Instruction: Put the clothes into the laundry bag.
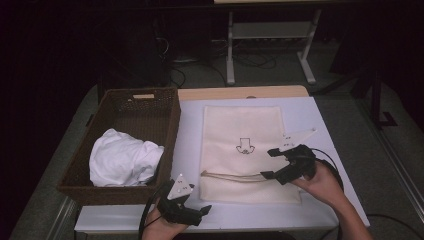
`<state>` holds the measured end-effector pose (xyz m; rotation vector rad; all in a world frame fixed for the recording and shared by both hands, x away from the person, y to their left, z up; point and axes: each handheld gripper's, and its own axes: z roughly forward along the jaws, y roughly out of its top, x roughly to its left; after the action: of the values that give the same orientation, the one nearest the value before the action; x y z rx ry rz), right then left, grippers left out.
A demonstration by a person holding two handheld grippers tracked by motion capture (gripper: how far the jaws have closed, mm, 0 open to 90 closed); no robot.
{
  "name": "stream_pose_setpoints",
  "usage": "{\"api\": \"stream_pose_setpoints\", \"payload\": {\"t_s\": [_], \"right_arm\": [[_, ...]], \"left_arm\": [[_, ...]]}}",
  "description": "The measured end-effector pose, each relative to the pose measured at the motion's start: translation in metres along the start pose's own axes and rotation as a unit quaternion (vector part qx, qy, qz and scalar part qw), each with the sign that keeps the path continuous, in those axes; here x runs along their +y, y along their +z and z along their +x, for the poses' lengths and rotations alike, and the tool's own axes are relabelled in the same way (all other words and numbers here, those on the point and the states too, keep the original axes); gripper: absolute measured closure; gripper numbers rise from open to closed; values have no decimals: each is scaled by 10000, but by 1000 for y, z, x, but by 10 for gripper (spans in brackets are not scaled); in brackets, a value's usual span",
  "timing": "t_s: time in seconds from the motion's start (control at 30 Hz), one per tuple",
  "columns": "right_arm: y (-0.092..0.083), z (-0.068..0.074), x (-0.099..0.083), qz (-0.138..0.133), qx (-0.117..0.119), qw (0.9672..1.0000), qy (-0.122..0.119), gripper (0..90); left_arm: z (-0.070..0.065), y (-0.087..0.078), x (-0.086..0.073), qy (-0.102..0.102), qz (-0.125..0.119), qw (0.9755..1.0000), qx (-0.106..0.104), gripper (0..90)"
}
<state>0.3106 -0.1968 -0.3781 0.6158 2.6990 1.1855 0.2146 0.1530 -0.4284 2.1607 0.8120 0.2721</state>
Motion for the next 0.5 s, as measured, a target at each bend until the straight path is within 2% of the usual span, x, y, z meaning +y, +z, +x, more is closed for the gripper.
{"api": "stream_pose_setpoints", "payload": {"t_s": [0.07, 0.27, 0.33, 0.5], "right_arm": [[14, -5, 7, 152, 100, 9998, -80, 247], [34, -11, 15, 336, 216, 9989, -252, 321], [47, -14, 17, 514, 273, 9978, -326, 347], [65, -17, 19, 788, 375, 9949, -508, 408]], "left_arm": [[0, 0, 0, -7, 2, 10000, -3, 154], [-1, 1, 1, -4, -4, 10000, -33, 154], [-1, 1, 0, -6, 6, 10000, -39, 154], [-1, 2, 0, -2, 11, 10000, -51, 154]]}}
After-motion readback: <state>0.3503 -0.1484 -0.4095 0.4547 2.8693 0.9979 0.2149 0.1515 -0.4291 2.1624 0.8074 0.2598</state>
